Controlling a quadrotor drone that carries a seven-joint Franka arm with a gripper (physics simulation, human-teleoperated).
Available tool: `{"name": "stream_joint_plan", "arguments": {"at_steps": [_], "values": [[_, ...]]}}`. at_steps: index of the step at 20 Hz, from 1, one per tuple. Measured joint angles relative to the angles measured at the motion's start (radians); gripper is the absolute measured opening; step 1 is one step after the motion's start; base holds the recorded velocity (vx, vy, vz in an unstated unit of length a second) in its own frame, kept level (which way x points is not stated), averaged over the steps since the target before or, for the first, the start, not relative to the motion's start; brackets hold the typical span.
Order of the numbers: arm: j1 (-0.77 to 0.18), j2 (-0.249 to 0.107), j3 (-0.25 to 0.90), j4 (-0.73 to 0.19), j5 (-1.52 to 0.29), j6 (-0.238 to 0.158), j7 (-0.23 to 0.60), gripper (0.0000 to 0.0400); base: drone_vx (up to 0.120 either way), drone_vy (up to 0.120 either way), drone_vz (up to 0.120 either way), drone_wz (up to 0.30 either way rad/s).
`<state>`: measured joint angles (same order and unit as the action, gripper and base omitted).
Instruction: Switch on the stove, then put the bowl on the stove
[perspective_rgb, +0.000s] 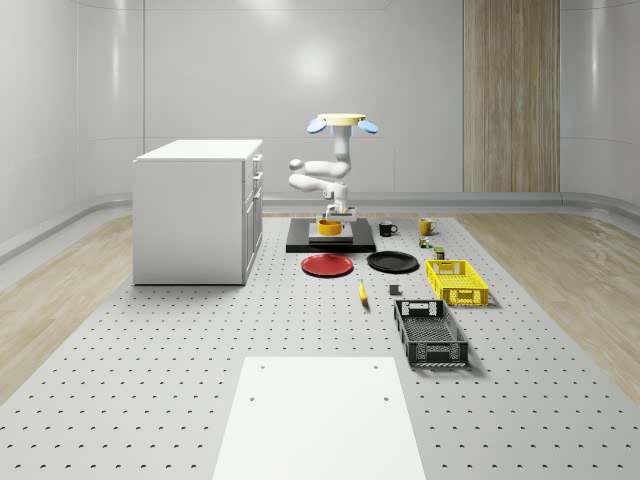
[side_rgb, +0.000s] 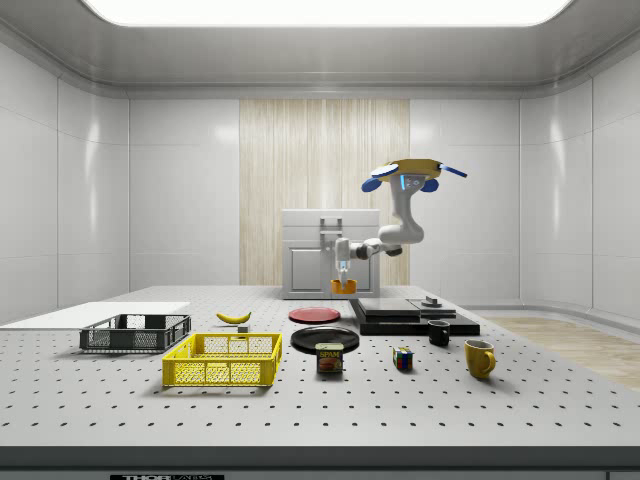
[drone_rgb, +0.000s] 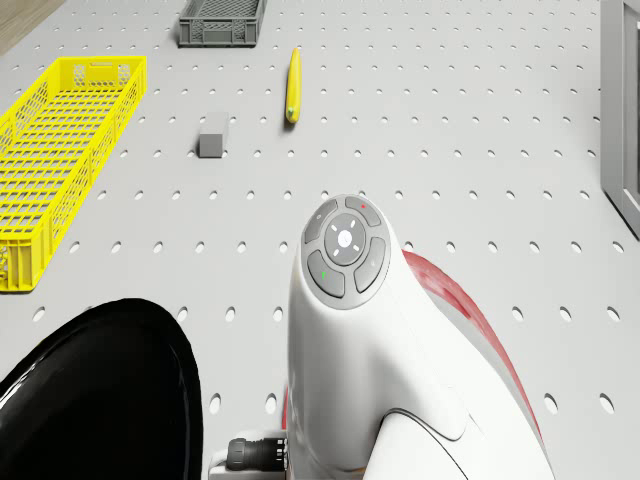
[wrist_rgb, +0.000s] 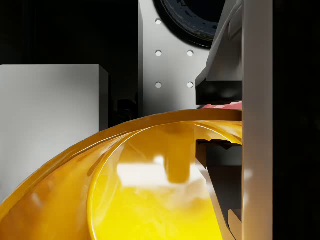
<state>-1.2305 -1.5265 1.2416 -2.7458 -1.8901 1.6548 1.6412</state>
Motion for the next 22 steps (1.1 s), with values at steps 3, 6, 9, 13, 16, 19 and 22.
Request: {"name": "stream_joint_plan", "arguments": {"at_steps": [3,6,9,13,16,19,22], "values": [[0.000,-0.001,0.000,0.000,0.000,0.001,0.000,0.0100,-0.120,0.000,0.000,0.000],[-0.001,-0.002,0.000,0.000,0.001,0.002,0.000,0.0100,-0.120,0.000,0.000,0.000],[-0.001,-0.002,0.000,0.000,0.001,0.002,0.001,0.0100,-0.120,0.000,0.000,0.000],[-0.001,-0.003,0.000,0.000,0.001,0.003,0.001,0.0100,-0.120,0.000,0.000,0.000],[-0.001,-0.004,0.000,0.000,0.002,0.004,0.001,0.0100,-0.120,0.000,0.000,0.000],[-0.002,-0.005,0.000,0.000,0.002,0.004,0.001,0.0100,-0.120,0.000,0.000,0.000],[-0.002,-0.005,0.000,0.000,0.002,0.005,0.001,0.0100,-0.120,0.000,0.000,0.000]]}}
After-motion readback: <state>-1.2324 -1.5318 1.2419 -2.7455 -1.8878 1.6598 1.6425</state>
